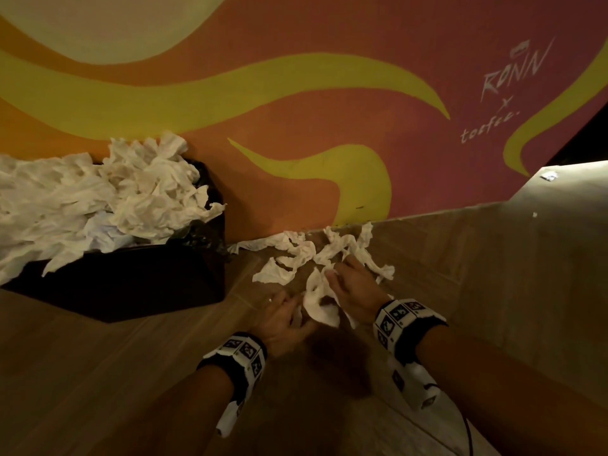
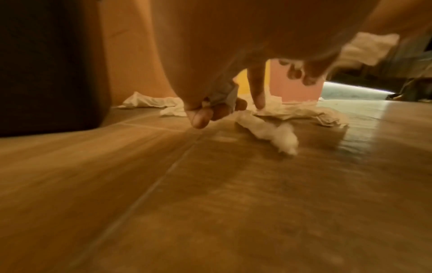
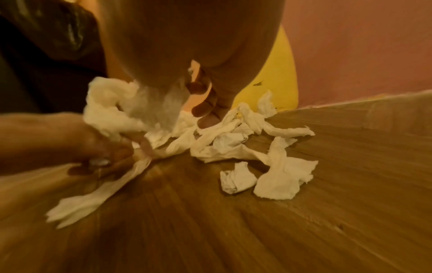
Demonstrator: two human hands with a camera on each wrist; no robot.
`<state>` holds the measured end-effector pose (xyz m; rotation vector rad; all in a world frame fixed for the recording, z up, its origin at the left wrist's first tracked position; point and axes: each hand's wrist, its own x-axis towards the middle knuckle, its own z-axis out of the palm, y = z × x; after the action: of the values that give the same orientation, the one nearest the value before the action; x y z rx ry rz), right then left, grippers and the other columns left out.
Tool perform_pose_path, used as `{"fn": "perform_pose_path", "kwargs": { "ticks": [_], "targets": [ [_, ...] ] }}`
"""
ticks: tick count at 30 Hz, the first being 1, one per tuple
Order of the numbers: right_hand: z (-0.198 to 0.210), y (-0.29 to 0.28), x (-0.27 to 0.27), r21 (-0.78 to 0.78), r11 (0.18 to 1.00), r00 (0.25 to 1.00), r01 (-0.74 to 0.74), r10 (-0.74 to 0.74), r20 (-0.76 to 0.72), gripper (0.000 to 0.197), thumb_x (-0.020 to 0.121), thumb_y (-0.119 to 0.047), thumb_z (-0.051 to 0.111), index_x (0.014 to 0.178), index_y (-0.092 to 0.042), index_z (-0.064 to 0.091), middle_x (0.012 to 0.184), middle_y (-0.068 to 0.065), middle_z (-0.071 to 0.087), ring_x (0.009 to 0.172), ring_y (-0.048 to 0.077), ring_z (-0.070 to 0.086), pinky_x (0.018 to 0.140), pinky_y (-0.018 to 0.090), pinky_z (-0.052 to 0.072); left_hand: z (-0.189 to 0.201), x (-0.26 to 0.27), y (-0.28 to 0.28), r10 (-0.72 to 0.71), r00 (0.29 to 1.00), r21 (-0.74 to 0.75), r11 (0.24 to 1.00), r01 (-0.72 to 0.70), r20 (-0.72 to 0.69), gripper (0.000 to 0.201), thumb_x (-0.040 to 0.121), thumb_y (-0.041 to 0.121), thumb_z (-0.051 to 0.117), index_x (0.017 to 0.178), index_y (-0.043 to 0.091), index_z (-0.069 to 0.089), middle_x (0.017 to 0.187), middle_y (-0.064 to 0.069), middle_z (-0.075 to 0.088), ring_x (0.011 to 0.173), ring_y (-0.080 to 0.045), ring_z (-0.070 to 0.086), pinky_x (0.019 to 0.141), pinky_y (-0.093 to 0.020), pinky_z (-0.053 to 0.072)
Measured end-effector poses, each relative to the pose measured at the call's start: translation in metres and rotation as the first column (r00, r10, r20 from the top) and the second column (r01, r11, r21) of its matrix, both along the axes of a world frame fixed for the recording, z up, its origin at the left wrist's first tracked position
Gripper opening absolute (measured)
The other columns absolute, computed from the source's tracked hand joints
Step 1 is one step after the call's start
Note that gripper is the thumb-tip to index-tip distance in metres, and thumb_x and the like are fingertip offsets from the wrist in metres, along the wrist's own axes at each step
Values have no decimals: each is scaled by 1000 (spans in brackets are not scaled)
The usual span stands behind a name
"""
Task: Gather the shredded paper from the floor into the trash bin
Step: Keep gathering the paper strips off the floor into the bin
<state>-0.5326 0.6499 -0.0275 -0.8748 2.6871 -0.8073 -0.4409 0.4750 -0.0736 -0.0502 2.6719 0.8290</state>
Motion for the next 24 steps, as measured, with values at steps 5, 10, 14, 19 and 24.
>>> {"fn": "perform_pose_path", "kwargs": {
  "ticks": [5,10,14,19,24],
  "targets": [
    [-1,13,-19,-10,994,994,111,-111,6,25,96,-29,52,106,-7,60,91,-7,52,84,14,48,75,27,33,-6,-10,3,204,979,59,977,-205,17,26,96,42,45,80,22,49,87,-1,56,84,-21,55,80,-36,49],
    [-9,14,-25,35,984,965,176,-180,189,52,99,-32,46,145,-12,29,126,14,56,114,33,52,88,32,43,3,-30,-12,305,910,125,952,-281,-280,16,90,41,57,91,28,47,91,3,56,88,-20,57,70,-30,43],
    [-19,12,-26,220,973,986,75,-105,129,56,96,-37,50,144,-16,28,119,11,60,110,29,56,85,35,45,-1,-49,-23,206,978,-199,959,-200,10,94,65,87,47,143,44,17,146,-3,21,139,-34,24,106,-48,32],
    [-26,10,-24,471,876,973,-108,-5,231,44,93,-27,56,136,-17,48,132,10,51,122,27,49,97,32,41,-15,-44,-22,79,997,-248,966,-73,11,58,86,62,48,135,32,38,142,-6,28,134,-34,31,105,-41,31],
    [-26,9,-13,305,941,981,-144,95,170,17,93,-24,55,100,-13,66,106,5,64,97,18,57,81,31,46,-18,-25,-19,46,988,-80,995,-58,-145,34,101,41,34,110,21,60,112,0,48,106,-17,44,98,-33,37]
  ]
}}
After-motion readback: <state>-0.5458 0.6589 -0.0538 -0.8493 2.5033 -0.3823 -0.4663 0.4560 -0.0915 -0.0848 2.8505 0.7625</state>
